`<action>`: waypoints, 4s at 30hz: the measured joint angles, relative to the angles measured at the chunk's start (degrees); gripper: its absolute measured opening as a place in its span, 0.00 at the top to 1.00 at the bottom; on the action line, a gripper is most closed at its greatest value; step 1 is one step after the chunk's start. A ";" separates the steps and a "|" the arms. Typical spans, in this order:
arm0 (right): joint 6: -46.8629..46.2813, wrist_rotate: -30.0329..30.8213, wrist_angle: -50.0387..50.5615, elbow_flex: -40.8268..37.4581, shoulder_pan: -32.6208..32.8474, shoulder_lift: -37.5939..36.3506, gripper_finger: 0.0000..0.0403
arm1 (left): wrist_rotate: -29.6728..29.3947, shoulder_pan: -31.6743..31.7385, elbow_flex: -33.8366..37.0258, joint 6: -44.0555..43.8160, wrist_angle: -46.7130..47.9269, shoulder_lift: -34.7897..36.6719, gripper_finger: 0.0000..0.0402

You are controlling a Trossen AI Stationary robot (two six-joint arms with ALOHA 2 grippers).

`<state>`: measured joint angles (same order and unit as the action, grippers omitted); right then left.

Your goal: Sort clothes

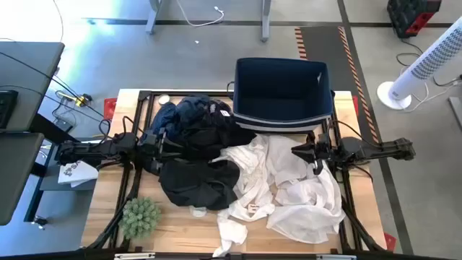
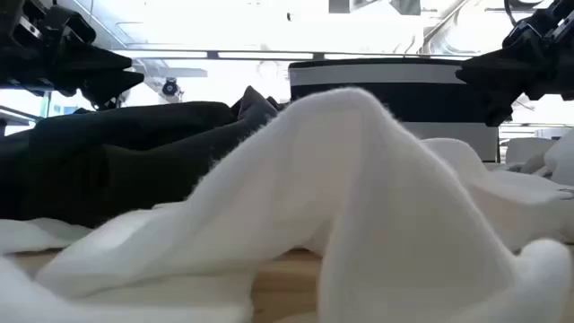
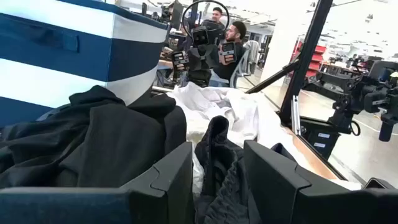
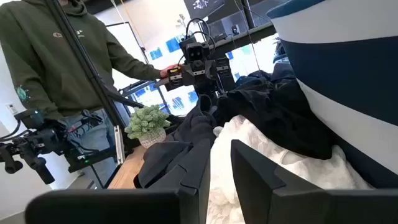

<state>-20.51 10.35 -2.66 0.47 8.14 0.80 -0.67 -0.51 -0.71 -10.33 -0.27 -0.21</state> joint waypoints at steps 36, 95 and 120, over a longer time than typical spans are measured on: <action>0.00 0.02 0.00 0.01 -0.01 -0.01 0.85 | 0.00 0.00 0.00 0.00 0.01 0.00 0.65; 0.00 0.00 0.00 0.01 0.00 0.00 0.85 | -13.05 3.40 -62.95 -10.61 42.85 -69.36 0.55; 0.00 0.02 0.00 0.01 -0.02 0.00 0.85 | 5.05 11.29 -63.98 -2.01 46.85 -90.44 0.95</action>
<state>-20.51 10.37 -2.66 0.48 8.12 0.80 4.38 10.77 -64.69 -12.34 46.58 -90.65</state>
